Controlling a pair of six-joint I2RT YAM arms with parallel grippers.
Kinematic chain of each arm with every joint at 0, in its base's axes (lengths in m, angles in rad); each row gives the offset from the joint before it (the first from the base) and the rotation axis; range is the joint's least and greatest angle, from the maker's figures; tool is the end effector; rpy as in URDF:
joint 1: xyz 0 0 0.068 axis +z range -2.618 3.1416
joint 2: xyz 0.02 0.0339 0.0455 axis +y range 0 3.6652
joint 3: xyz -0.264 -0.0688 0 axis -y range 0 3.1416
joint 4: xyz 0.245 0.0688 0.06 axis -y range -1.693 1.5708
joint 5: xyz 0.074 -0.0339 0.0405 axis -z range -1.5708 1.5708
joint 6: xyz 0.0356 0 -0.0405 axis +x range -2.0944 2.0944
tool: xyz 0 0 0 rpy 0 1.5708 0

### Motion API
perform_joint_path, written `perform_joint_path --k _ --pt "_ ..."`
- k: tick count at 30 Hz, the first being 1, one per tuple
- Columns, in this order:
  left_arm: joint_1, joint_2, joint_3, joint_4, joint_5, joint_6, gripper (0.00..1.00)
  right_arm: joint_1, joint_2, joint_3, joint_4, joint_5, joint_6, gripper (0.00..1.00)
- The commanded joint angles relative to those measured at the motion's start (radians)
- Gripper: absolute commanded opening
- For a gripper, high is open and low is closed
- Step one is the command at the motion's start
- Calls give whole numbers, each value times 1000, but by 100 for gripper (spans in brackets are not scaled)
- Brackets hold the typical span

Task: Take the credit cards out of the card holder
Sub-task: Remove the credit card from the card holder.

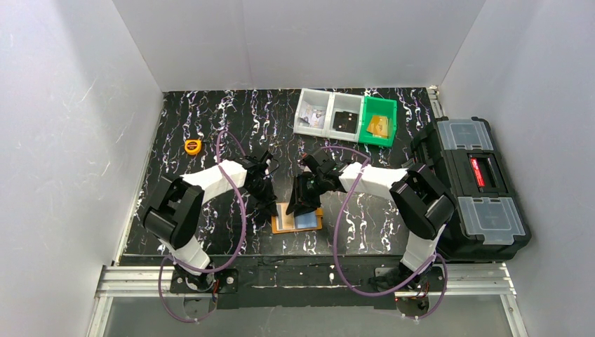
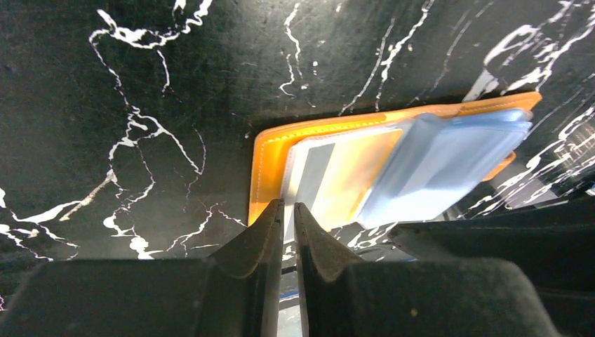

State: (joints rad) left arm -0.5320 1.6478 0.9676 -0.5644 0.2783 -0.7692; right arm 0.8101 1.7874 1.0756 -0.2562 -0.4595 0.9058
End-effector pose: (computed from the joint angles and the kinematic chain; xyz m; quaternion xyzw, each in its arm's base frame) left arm 0.2563 -0.1622 0.1667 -0.0933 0.9730 -0.2063 0.0451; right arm 0.2378 0.2727 0.1695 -0.0231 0.9320 0.3609 0.0245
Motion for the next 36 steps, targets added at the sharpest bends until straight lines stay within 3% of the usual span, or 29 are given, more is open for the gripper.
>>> perform_joint_path --k 1,12,21,36 --pt "5 14 -17 9 -8 11 10 4 14 32 23 -9 -4 40" --pt "4 43 -46 14 -30 -3 0 2 59 -2 31 12 -17 37" --pt "4 60 -50 12 -33 -5 0 -10 75 -22 61 -4 -8 36" --pt "0 89 -76 34 -19 -24 0 -36 117 -112 234 -103 74 27"
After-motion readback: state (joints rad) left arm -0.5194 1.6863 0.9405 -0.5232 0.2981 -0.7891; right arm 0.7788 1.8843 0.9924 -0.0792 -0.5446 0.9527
